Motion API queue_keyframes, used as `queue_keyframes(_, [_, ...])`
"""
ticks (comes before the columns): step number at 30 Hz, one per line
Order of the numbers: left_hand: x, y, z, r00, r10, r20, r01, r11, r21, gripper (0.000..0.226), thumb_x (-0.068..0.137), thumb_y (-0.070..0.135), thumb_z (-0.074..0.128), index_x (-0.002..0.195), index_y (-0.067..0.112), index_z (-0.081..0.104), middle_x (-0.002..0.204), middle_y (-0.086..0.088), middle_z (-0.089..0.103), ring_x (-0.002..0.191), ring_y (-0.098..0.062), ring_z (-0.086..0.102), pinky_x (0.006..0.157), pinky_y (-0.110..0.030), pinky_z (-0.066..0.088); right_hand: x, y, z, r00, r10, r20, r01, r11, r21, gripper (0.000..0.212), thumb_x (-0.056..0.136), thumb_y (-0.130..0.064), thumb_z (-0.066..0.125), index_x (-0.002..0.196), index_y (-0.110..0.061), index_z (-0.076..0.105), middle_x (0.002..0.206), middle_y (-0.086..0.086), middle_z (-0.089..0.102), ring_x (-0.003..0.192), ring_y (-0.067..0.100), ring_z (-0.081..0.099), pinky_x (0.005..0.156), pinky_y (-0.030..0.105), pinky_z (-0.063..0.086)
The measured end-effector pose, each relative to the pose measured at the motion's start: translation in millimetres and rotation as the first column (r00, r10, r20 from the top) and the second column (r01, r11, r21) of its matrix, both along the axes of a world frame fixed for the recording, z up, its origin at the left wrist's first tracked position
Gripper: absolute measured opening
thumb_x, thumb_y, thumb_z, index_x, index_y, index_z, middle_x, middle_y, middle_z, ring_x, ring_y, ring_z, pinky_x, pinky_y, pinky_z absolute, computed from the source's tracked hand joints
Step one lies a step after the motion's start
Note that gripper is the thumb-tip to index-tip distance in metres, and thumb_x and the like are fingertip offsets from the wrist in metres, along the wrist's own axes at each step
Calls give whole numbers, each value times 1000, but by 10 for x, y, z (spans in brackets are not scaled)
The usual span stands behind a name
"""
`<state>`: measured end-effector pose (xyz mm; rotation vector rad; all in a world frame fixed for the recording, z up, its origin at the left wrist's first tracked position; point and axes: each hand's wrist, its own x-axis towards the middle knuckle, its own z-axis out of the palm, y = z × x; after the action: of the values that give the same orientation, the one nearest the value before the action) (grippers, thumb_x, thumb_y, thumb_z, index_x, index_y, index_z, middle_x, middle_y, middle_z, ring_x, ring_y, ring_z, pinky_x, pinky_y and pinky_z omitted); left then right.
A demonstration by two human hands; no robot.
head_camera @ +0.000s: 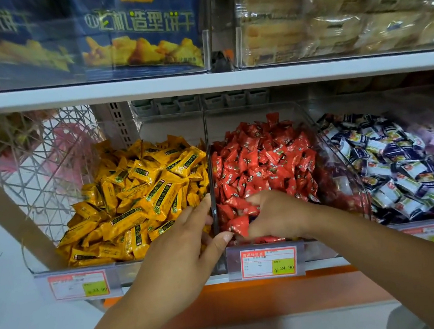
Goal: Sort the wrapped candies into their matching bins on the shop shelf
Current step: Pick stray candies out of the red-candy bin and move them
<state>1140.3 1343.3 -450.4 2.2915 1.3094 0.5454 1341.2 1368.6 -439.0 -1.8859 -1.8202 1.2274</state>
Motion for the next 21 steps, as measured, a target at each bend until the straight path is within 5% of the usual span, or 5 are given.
queue_keyframes(4, [-10, 3, -5, 1000, 6, -3, -6, 1000, 9, 81, 74, 75, 17, 150, 48, 8, 111, 31, 38, 98, 8, 52, 74, -18, 47, 143, 69, 172, 984, -148, -102, 165, 968, 188, 29, 76, -18, 78, 100, -26, 64, 82, -2, 66, 62, 11, 54, 52, 17, 41])
queue_keyframes(9, [-3, 3, -13, 1000, 12, 7, -12, 999, 48, 73, 83, 76, 17, 150, 46, 12, 114, 30, 40, 98, 7, 50, 77, -18, 46, 300, 262, 336, 952, -258, -164, 304, 852, 427, 22, 76, -31, 80, 94, -27, 68, 83, -11, 66, 66, 7, 59, 57, 17, 44])
queue_keyframes(13, [7, -4, 12, 999, 15, -33, -13, 998, 54, 81, 75, 77, 13, 150, 45, 9, 116, 30, 39, 98, 11, 45, 70, -11, 40, 323, 415, 293, 963, -269, -12, 226, 785, 576, 35, 86, -45, 66, 118, -32, 65, 117, -2, 65, 109, 14, 60, 89, 23, 43])
queue_keyframes(16, [10, -14, 23, 999, 14, -41, -12, 999, 46, 84, 72, 74, 13, 151, 45, 7, 115, 29, 38, 97, 12, 44, 68, -11, 40, 364, 410, 336, 966, -235, 104, 168, 883, 439, 62, 87, -48, 64, 143, -44, 38, 152, 10, 27, 139, 23, 33, 104, 19, 26])
queue_keyframes(21, [5, -8, 6, 1000, 14, -19, -13, 999, 38, 83, 72, 75, 13, 150, 47, 7, 116, 28, 41, 94, 8, 50, 69, -16, 45, 577, 281, 554, 983, -182, -27, 178, 907, 383, 70, 83, -24, 75, 143, -38, 40, 137, -5, 51, 107, 7, 56, 89, 12, 43])
